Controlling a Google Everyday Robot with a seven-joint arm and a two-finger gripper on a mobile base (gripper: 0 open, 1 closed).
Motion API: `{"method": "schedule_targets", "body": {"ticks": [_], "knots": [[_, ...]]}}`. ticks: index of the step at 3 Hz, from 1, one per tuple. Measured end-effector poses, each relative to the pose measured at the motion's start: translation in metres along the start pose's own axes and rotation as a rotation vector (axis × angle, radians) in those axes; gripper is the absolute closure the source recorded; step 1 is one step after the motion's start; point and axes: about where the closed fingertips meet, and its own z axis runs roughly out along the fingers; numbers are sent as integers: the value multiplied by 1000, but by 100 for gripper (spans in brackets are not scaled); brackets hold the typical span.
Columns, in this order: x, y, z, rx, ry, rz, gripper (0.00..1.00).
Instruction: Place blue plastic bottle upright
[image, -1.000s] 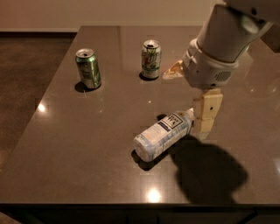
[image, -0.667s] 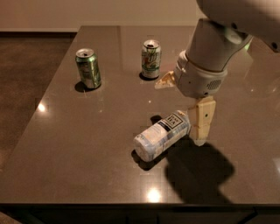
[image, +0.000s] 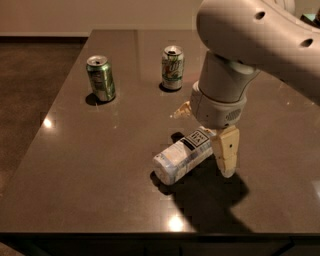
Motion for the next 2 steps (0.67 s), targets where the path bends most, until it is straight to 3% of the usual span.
{"method": "schedule_targets", "body": {"ticks": [1,2], "knots": [[1,2,6,-23,20,7,26],[1,0,1,-41,-13,18,49]]}}
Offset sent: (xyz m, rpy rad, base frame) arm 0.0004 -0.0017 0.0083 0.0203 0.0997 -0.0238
